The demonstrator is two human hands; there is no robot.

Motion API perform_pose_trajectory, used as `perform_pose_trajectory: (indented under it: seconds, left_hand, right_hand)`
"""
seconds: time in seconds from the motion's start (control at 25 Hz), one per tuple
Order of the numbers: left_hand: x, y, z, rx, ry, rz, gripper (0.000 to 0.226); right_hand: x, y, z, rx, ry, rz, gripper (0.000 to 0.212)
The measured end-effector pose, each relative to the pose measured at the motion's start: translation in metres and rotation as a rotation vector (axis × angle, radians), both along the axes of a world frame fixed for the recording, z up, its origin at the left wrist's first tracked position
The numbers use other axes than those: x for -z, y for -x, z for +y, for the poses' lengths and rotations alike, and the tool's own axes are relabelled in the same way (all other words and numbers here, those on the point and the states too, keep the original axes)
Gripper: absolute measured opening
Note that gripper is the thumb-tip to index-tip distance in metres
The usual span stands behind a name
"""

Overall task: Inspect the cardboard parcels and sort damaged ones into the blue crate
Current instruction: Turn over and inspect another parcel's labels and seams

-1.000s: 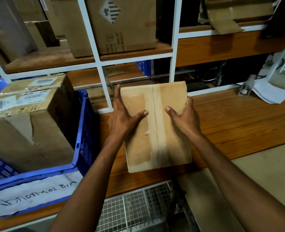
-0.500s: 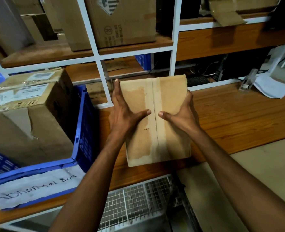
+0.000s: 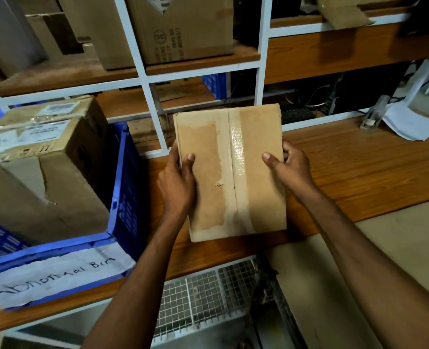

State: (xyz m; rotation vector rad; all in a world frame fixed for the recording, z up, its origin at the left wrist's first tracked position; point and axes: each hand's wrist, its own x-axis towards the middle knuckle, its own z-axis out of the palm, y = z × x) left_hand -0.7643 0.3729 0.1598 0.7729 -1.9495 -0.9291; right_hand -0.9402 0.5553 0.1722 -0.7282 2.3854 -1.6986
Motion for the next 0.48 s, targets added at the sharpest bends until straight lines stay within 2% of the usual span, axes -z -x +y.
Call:
perform_pose_trajectory:
  seconds: [0.12,0.2,0.36,0.48]
  left_hand:
    - [-0.002,-0.001,-0.001,0.021,-0.016,-0.063,0.058]
    - [-0.002,-0.001,-0.005,0.053,-0.014,-0.081,0.060]
    - [0.005,-0.004,-0.012,0.046,-0.064,-0.090,0.051]
    - [0.006,0.001,-0.005,0.012,-0.086,-0.075,0.054]
  right_hand:
    - [0.004,0.002,0.008,-0.045,0.049,-0.077,0.029]
    - [0.007,0.003,0.006,0.012,0.029,-0.011,0.025]
    - [0.015,0.003,-0.005,0.098,0.034,-0.040,0.036]
    - [0.021,0.002,-0.013,0.190,-0.048,0.113,0.026]
